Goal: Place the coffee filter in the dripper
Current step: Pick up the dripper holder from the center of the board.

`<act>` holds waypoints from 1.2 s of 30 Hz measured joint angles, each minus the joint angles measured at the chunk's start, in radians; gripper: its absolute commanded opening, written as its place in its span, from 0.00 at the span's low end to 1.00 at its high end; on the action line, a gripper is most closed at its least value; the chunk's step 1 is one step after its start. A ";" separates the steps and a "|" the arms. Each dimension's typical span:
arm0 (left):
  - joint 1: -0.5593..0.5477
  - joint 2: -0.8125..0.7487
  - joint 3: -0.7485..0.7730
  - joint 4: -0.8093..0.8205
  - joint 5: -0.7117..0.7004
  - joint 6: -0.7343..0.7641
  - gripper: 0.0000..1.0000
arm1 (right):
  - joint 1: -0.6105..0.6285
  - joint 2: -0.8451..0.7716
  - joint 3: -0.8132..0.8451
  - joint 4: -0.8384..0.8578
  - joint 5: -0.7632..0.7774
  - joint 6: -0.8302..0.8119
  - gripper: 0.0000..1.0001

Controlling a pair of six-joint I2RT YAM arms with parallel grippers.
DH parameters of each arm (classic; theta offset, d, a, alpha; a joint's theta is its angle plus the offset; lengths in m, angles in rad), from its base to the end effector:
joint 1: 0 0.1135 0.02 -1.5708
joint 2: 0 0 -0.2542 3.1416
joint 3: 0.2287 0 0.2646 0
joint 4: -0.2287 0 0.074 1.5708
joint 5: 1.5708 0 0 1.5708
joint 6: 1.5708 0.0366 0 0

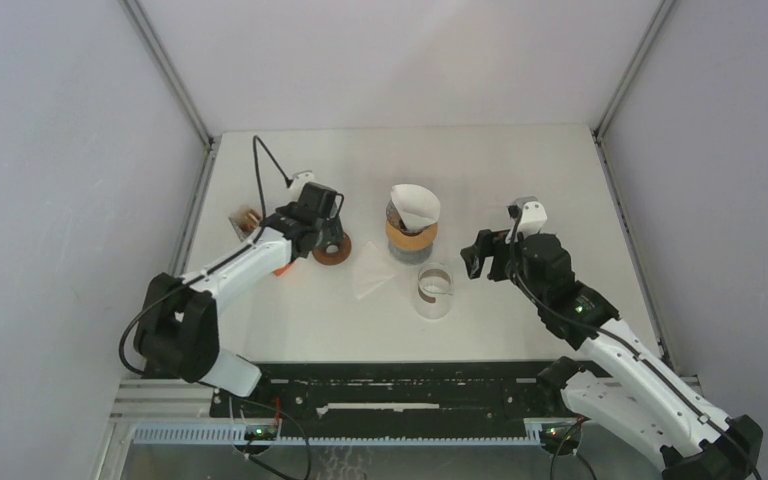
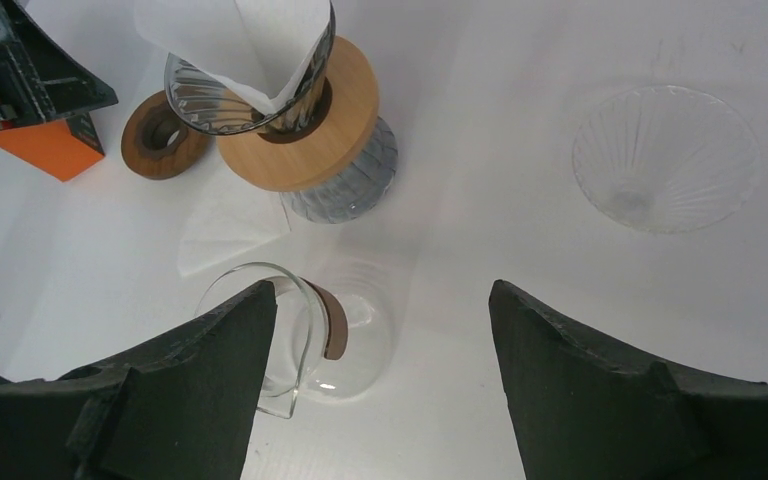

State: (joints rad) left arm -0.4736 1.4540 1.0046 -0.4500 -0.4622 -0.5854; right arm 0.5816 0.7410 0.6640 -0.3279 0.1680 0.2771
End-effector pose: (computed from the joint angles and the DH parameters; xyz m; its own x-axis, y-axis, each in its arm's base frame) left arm 0.2877 -0.1291 0.2245 -0.6699 -0.2124 -0.7114 -0.2505 0.9667 -0.0527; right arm 0.1665 0.1021 0.2817 -0.4296 0.0403 -0.9021 -0.3074 0.9328 0.1881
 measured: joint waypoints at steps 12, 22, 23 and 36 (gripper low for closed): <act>0.011 0.147 0.018 0.064 0.000 -0.026 0.68 | -0.053 0.000 -0.011 0.020 -0.056 0.000 0.86; 0.053 0.213 0.015 0.114 0.032 -0.055 0.64 | -0.065 0.000 -0.011 0.022 -0.079 0.000 0.86; 0.058 0.215 0.014 0.120 0.038 -0.059 0.64 | -0.065 0.000 -0.011 0.022 -0.080 0.000 0.86; 0.097 0.248 -0.059 0.166 0.100 -0.093 0.54 | -0.072 0.003 -0.011 0.022 -0.084 0.001 0.86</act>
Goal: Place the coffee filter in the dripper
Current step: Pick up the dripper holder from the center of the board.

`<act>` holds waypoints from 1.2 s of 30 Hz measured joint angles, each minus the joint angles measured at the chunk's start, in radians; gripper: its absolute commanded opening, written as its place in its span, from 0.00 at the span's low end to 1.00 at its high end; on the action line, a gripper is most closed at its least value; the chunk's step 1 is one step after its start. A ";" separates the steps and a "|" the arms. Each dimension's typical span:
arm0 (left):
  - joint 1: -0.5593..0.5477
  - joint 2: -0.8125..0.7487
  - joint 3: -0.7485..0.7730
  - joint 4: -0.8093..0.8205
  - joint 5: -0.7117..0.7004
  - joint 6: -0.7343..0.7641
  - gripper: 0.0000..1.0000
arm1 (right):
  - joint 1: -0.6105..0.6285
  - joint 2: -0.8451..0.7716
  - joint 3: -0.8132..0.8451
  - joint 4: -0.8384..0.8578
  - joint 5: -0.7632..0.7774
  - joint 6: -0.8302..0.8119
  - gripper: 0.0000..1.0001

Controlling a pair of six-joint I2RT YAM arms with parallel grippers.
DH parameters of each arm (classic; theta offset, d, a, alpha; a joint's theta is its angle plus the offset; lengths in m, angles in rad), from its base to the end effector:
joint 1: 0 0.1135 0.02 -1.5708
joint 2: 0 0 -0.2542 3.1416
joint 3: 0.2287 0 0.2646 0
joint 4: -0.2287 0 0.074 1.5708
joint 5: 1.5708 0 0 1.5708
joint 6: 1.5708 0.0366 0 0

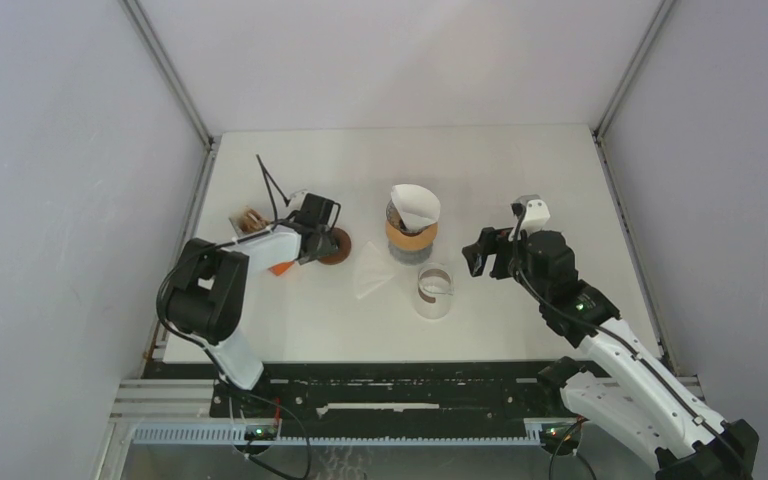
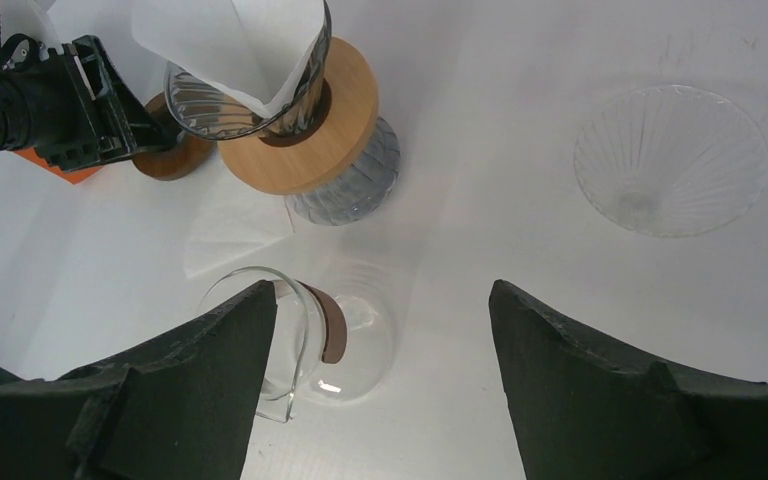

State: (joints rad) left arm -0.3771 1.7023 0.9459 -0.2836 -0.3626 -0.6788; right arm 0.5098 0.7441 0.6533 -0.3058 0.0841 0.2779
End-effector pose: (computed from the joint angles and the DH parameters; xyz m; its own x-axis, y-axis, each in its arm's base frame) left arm 0.3178 -0.1119 0.1389 -0.7354 -0.3401 -0.5861 -0.3654 0.9274 -0.0797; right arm 0.1734 0.0934 0.2794 -0.4391 0.0677 -0.8959 -0.3101 0.9245 0.2218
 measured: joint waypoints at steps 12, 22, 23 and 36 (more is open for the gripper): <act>0.001 0.005 -0.001 0.025 0.031 -0.003 0.24 | -0.006 0.010 0.000 0.000 -0.008 0.001 0.86; -0.007 -0.082 -0.002 -0.007 0.068 0.007 0.17 | -0.006 0.010 0.000 0.000 -0.022 0.001 0.85; -0.010 -0.102 -0.002 -0.016 0.074 0.011 0.17 | -0.006 0.010 0.000 0.000 -0.023 0.001 0.85; -0.151 -0.417 0.002 -0.211 0.113 0.077 0.17 | -0.006 -0.005 0.000 -0.011 -0.053 0.001 0.84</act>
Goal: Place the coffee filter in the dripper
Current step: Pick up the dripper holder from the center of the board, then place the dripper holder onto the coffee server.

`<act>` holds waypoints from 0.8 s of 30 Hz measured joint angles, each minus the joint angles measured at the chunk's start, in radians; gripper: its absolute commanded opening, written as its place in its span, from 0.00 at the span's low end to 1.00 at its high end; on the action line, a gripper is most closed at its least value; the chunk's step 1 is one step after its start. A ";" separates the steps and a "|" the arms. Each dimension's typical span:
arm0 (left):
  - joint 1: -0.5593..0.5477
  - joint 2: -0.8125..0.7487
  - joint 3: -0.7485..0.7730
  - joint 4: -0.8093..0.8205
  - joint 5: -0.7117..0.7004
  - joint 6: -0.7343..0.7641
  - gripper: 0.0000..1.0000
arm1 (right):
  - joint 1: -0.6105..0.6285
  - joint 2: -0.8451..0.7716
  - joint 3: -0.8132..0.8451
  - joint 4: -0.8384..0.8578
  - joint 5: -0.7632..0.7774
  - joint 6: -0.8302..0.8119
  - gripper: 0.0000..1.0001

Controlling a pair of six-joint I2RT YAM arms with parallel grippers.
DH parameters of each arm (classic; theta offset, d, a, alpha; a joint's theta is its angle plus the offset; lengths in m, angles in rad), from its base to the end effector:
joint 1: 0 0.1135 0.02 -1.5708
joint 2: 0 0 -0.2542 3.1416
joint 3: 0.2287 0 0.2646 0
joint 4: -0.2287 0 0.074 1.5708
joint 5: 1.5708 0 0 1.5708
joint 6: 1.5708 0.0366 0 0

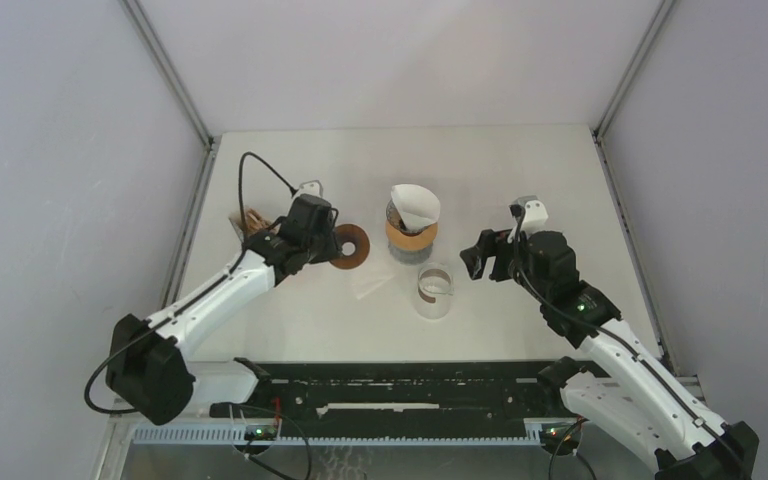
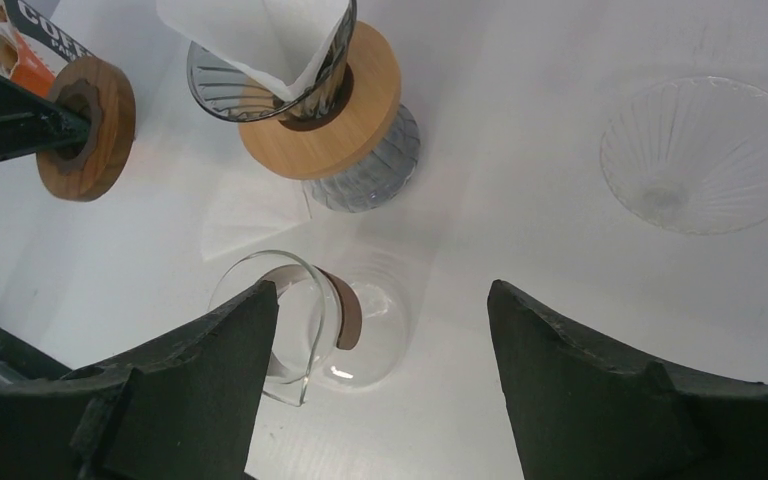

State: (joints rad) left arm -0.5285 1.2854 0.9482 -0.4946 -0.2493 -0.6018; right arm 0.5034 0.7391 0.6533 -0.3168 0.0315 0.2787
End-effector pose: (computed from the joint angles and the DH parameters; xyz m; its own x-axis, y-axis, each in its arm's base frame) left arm 0.2508 -0.1360 0.2479 -0.7216 -0.2140 -0.6585 -0.0768 0.9699 -0.2310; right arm 0.1720 0.0934 0.2791 -0.4556 0.0630 -0.8879 -0.3447 0.9072 0.2413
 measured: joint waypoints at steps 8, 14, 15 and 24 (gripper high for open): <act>-0.175 -0.059 0.062 -0.100 0.003 0.000 0.17 | 0.000 0.000 0.000 -0.026 -0.026 0.001 0.84; -0.278 -0.032 0.179 -0.126 0.003 0.002 0.17 | 0.000 0.000 0.000 -0.034 -0.036 0.003 0.84; -0.288 -0.022 0.198 -0.126 0.003 0.004 0.17 | 0.000 0.000 0.000 -0.037 -0.036 0.004 0.84; -0.387 0.177 0.402 -0.163 0.004 0.048 0.17 | 0.001 -0.050 0.000 -0.064 0.032 0.014 0.84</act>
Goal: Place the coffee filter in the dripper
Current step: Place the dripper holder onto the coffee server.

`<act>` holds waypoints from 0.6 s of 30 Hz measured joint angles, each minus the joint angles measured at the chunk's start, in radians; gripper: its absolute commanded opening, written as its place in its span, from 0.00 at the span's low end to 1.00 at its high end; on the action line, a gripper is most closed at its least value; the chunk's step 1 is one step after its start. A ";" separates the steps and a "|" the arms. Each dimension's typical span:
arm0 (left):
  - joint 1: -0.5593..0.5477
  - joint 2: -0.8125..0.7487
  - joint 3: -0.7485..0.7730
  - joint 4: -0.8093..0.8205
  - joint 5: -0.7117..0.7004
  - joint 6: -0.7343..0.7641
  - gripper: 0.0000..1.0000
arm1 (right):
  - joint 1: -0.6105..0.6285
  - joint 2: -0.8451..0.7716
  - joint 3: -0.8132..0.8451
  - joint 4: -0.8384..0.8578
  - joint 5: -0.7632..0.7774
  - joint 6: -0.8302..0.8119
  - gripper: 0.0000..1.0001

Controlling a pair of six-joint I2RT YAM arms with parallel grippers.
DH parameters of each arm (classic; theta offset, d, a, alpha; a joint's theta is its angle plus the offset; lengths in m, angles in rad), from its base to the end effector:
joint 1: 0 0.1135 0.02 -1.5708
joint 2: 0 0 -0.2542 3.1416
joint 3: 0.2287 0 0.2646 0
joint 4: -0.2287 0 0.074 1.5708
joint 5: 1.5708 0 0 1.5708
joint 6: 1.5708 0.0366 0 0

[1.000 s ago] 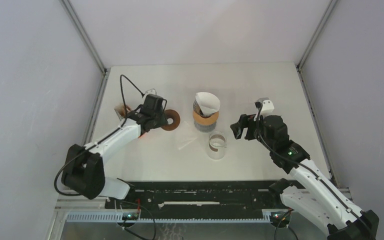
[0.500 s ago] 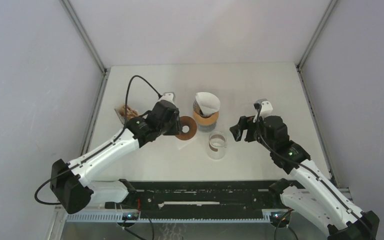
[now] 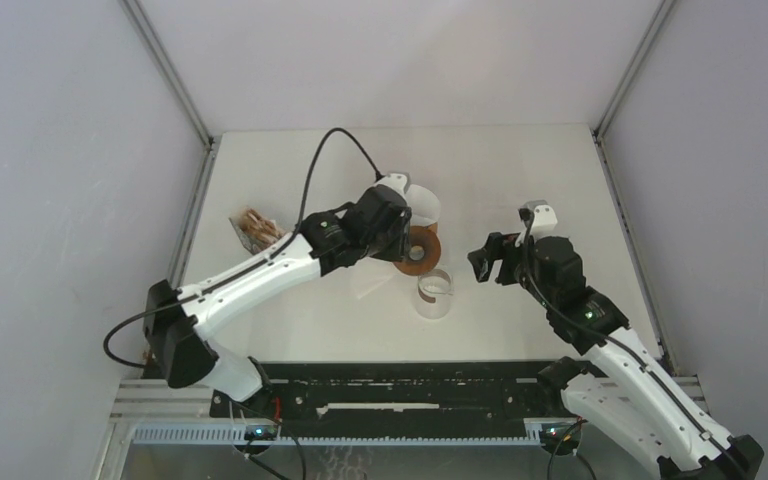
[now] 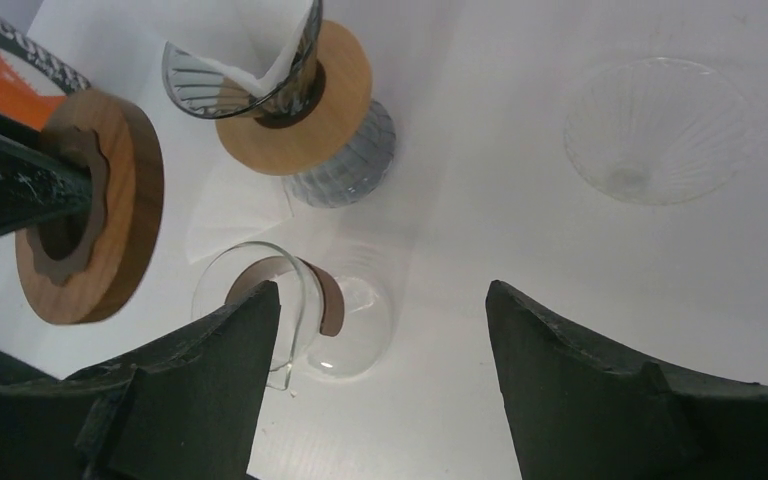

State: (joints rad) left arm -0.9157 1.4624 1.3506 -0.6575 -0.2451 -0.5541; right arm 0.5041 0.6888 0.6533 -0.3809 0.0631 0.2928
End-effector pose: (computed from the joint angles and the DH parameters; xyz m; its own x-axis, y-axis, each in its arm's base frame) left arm 0.2105 -0.2594 0.3209 -0.7093 0.0854 -0.6997 0.3409 0.9104 -0.2345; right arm 0.1627 0.0871 0.2812 -0.4636 0.0732 -0.8830 -0.3110 0.9197 0.2396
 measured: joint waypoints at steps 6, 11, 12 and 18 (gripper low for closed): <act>-0.034 0.096 0.085 -0.038 0.024 0.031 0.18 | 0.000 -0.047 0.000 -0.039 0.113 0.017 0.84; -0.058 0.154 0.130 -0.066 0.039 0.043 0.18 | 0.000 -0.060 0.000 -0.055 0.175 0.032 0.84; -0.064 0.170 0.145 -0.074 0.040 0.048 0.18 | 0.000 -0.060 0.000 -0.058 0.182 0.035 0.84; -0.080 0.235 0.195 -0.106 0.054 0.068 0.18 | 0.000 -0.061 0.000 -0.061 0.203 0.040 0.84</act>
State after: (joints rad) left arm -0.9955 1.6970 1.5452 -0.7639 -0.1909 -0.4858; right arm 0.5041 0.6273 0.6533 -0.4419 0.2657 0.3328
